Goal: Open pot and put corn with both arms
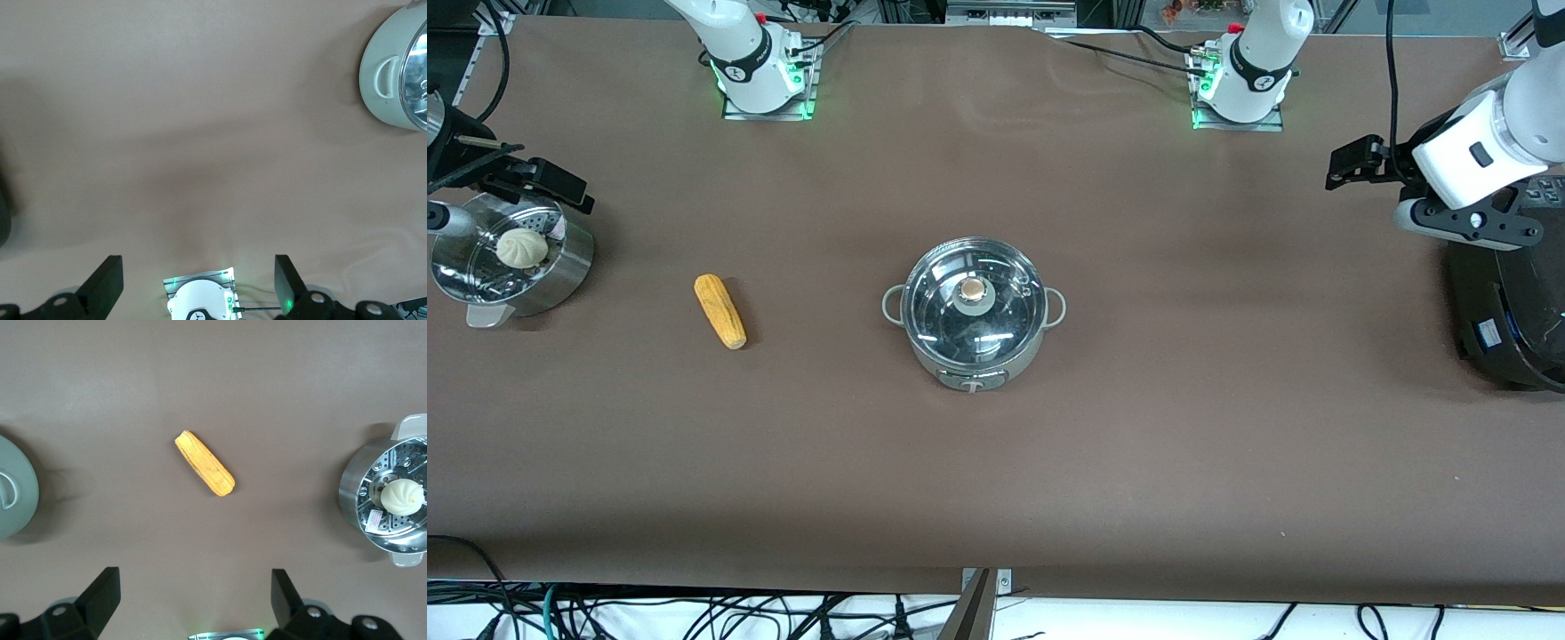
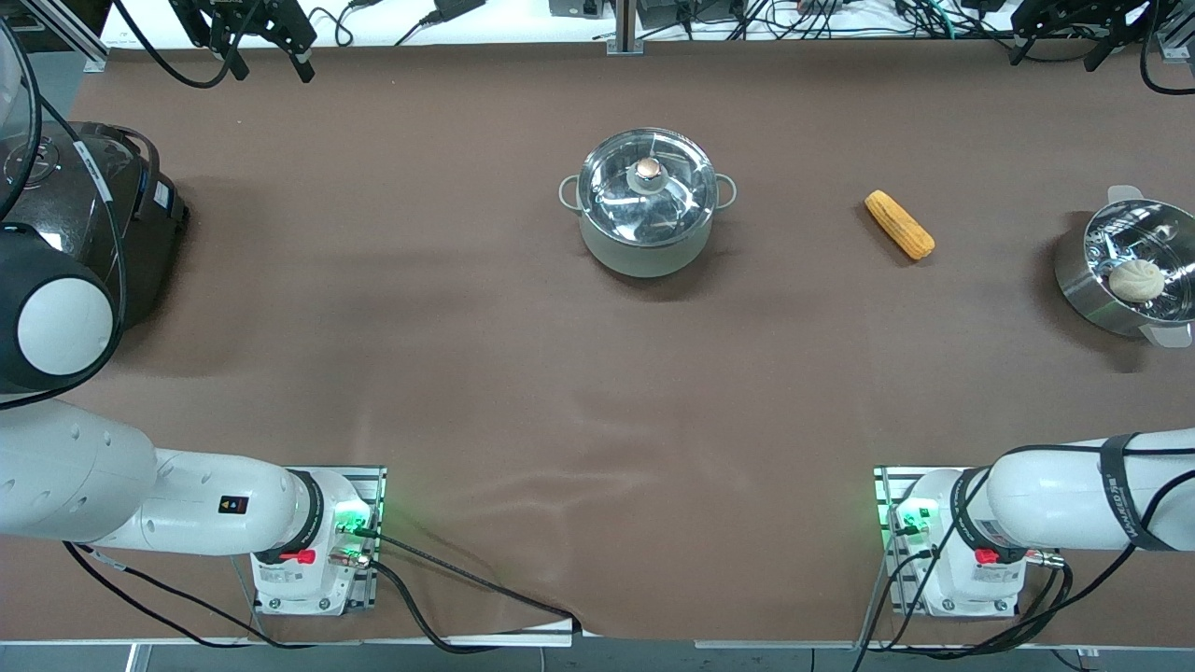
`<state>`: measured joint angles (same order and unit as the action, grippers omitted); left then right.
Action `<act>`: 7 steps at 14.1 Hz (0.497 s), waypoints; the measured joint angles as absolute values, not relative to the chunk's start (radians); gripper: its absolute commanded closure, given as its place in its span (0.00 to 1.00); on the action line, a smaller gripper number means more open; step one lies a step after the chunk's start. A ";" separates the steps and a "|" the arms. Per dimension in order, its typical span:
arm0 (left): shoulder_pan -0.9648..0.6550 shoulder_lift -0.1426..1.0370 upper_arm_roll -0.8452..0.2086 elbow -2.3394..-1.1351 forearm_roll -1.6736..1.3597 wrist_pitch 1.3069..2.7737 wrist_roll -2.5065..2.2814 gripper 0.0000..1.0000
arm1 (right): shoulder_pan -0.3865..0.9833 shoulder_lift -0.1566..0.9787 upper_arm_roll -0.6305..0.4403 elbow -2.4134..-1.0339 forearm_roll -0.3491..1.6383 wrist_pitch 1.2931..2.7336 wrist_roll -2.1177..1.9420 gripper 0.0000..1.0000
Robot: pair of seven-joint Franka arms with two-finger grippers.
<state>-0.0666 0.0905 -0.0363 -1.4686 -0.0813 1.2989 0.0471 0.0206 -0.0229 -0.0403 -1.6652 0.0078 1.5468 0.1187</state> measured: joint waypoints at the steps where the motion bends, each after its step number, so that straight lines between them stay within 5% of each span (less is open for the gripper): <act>1: -0.067 0.091 -0.039 -1.468 -0.081 1.299 0.047 0.00 | 0.021 -0.023 -0.040 -1.665 0.008 1.546 0.119 0.00; 7: -0.061 0.091 -0.034 -1.464 -0.080 1.299 0.047 0.00 | 0.021 -0.020 -0.040 -1.665 0.008 1.545 0.119 0.00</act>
<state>-0.0609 0.0906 -0.0336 -1.4638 -0.0799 1.2988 0.0471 0.0206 -0.0197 -0.0403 -1.6652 0.0081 1.5449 0.1187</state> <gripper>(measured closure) 0.000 0.000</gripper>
